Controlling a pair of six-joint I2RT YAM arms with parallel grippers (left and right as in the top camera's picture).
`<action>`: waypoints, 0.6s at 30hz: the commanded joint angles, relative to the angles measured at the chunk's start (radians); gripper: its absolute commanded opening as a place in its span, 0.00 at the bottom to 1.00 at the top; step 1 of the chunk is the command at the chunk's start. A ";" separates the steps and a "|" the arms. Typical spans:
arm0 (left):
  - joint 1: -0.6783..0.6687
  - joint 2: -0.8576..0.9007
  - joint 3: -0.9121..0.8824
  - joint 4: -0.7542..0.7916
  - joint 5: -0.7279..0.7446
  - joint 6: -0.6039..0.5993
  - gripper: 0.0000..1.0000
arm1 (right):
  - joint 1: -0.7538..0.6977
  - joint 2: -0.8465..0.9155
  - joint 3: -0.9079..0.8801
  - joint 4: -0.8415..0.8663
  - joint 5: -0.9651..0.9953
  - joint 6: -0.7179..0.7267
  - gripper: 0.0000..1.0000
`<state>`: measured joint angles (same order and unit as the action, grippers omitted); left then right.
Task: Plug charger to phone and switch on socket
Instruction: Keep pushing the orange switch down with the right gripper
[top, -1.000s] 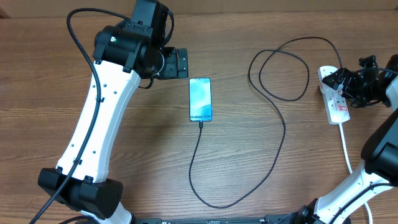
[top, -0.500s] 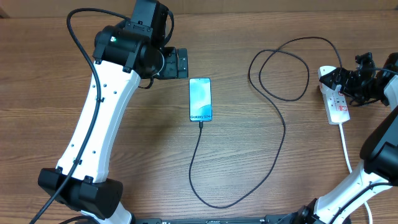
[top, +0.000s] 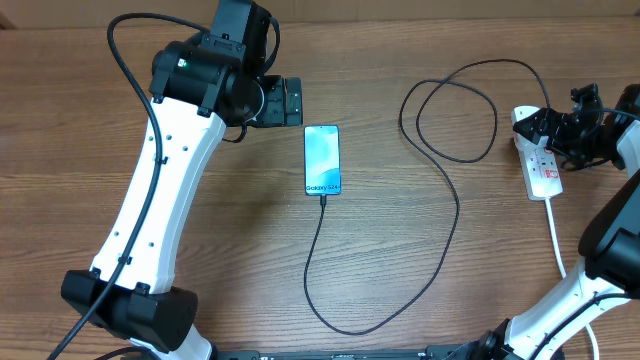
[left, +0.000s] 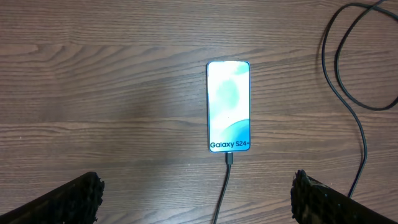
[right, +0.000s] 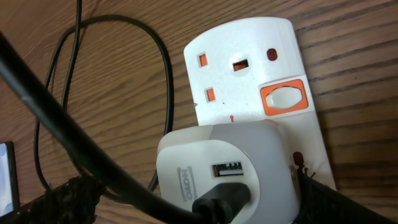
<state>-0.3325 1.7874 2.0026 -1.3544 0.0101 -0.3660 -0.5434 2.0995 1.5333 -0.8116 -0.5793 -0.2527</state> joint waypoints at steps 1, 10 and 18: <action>0.005 0.006 -0.003 0.001 -0.014 0.011 1.00 | 0.012 -0.002 -0.009 -0.019 -0.020 0.021 1.00; 0.005 0.006 -0.003 0.001 -0.014 0.011 1.00 | 0.012 -0.002 -0.055 0.021 -0.017 0.047 1.00; 0.005 0.006 -0.003 0.001 -0.014 0.011 1.00 | 0.013 -0.002 -0.061 0.002 -0.016 0.051 1.00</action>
<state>-0.3325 1.7874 2.0026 -1.3544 0.0101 -0.3660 -0.5434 2.0972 1.5131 -0.7799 -0.5869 -0.2314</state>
